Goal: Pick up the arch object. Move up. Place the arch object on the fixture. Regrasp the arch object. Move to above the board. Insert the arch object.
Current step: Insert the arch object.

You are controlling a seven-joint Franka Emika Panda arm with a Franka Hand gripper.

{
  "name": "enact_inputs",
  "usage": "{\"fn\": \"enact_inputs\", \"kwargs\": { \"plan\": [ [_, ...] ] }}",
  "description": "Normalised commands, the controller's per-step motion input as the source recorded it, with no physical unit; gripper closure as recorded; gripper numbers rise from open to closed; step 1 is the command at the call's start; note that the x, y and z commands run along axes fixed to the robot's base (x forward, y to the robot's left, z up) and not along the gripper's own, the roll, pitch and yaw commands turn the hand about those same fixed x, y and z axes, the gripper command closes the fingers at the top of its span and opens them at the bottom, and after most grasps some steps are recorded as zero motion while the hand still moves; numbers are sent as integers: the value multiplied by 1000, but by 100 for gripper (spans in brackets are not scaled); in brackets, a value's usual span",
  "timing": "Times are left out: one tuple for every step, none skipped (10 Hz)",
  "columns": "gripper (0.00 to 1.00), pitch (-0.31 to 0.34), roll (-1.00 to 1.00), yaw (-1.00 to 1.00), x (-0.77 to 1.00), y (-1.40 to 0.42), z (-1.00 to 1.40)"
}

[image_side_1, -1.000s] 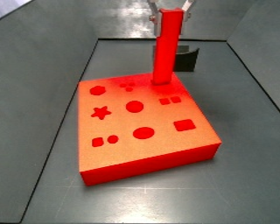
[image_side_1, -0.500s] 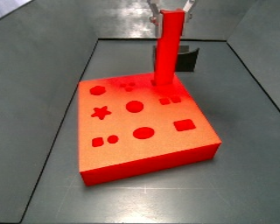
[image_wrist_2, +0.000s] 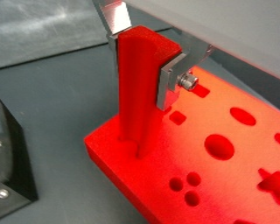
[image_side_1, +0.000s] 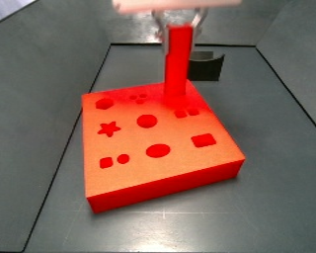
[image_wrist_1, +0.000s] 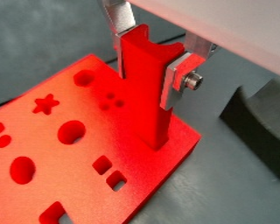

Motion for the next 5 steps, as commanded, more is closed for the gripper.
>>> {"fn": "enact_inputs", "kwargs": {
  "plan": [
    [100,-113,-64,-83,0,0,-691],
    [100,-104,-3,-54,0,-51,-766],
    [100,-123,0,0,0,-106,-711],
    [100,-97,-40,-49,0,0,-329],
    [100,0,0,0,0,0,0]
  ]
}}
